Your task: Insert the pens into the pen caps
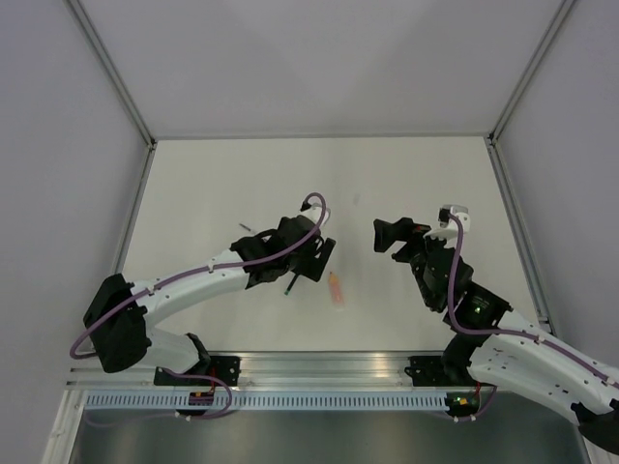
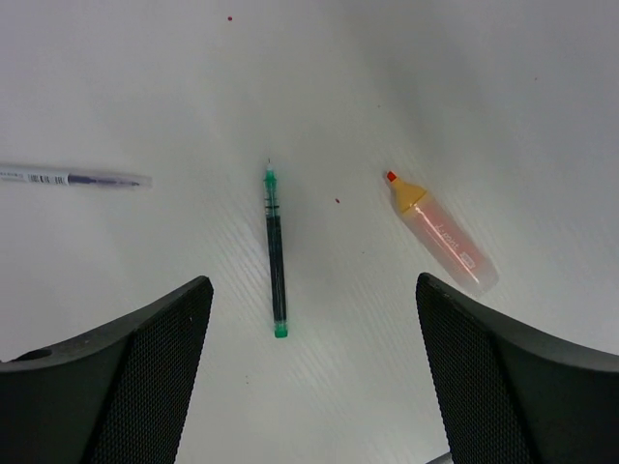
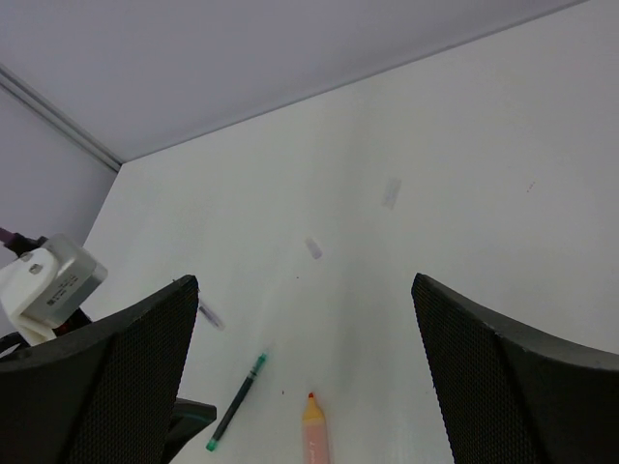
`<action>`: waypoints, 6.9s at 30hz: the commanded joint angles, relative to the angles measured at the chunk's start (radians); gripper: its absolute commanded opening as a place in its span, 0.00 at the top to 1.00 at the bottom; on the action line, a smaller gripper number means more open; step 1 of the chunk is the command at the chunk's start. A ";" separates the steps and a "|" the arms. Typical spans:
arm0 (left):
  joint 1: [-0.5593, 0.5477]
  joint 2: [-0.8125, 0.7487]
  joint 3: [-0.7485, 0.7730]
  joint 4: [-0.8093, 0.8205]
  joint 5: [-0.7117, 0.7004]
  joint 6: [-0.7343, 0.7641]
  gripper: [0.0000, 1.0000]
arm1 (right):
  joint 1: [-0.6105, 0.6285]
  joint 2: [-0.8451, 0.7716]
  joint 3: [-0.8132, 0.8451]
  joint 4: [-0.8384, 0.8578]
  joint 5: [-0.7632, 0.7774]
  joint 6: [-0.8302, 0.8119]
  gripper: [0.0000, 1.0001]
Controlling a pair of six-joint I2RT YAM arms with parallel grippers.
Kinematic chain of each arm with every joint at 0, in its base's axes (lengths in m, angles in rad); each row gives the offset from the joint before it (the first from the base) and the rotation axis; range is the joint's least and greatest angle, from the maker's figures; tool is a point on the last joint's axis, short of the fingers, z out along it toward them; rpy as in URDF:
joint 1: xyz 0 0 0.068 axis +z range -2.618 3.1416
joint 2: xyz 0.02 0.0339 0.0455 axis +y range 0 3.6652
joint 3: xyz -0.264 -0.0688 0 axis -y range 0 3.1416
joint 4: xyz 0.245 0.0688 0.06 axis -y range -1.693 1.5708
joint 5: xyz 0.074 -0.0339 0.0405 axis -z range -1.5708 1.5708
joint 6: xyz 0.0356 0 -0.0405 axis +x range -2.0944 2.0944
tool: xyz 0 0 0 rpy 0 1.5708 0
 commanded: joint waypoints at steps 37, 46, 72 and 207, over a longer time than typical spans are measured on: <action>0.169 0.499 0.174 -0.264 0.245 0.081 0.55 | 0.002 -0.079 -0.015 0.013 0.001 0.017 0.02; 0.173 0.439 0.123 -0.211 0.246 0.052 0.98 | 0.002 -0.083 -0.026 0.043 -0.003 0.019 0.02; 0.190 -0.243 -0.165 0.288 0.821 -0.152 0.98 | 0.002 0.141 -0.087 0.298 -0.488 0.125 0.12; 0.324 -0.533 -0.509 0.534 0.341 -0.202 0.98 | -0.400 1.570 1.077 -0.354 -0.206 0.074 0.62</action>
